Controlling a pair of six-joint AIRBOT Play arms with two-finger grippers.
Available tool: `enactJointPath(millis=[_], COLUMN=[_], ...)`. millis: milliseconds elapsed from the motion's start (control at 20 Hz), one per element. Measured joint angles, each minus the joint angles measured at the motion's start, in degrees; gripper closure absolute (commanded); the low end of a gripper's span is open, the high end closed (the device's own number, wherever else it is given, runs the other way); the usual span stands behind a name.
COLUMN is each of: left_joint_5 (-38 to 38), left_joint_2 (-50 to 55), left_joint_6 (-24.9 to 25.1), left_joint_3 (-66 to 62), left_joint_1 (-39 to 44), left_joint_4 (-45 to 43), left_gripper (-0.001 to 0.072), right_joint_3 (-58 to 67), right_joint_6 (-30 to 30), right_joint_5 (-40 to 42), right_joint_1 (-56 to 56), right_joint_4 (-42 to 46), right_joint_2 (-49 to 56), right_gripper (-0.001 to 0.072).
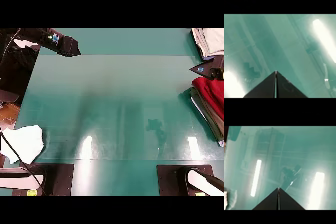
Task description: Fold the shirts.
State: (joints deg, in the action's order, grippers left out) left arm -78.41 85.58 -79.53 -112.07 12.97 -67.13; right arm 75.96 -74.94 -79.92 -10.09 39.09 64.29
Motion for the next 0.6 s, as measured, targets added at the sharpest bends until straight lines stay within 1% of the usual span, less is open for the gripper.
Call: enactJointPath(millis=[600], left_joint_5=[0.0], left_joint_2=[0.0], left_joint_6=[0.0], left_joint_3=[0.0], left_joint_1=[0.0], left_joint_4=[0.0], left_gripper=[0.0682], right_joint_3=[0.0], right_joint_6=[0.0], right_joint_5=[-1.3], right_joint_1=[0.0], right_joint_4=[0.0], right_joint_2=[0.0], right_gripper=[0.0699])
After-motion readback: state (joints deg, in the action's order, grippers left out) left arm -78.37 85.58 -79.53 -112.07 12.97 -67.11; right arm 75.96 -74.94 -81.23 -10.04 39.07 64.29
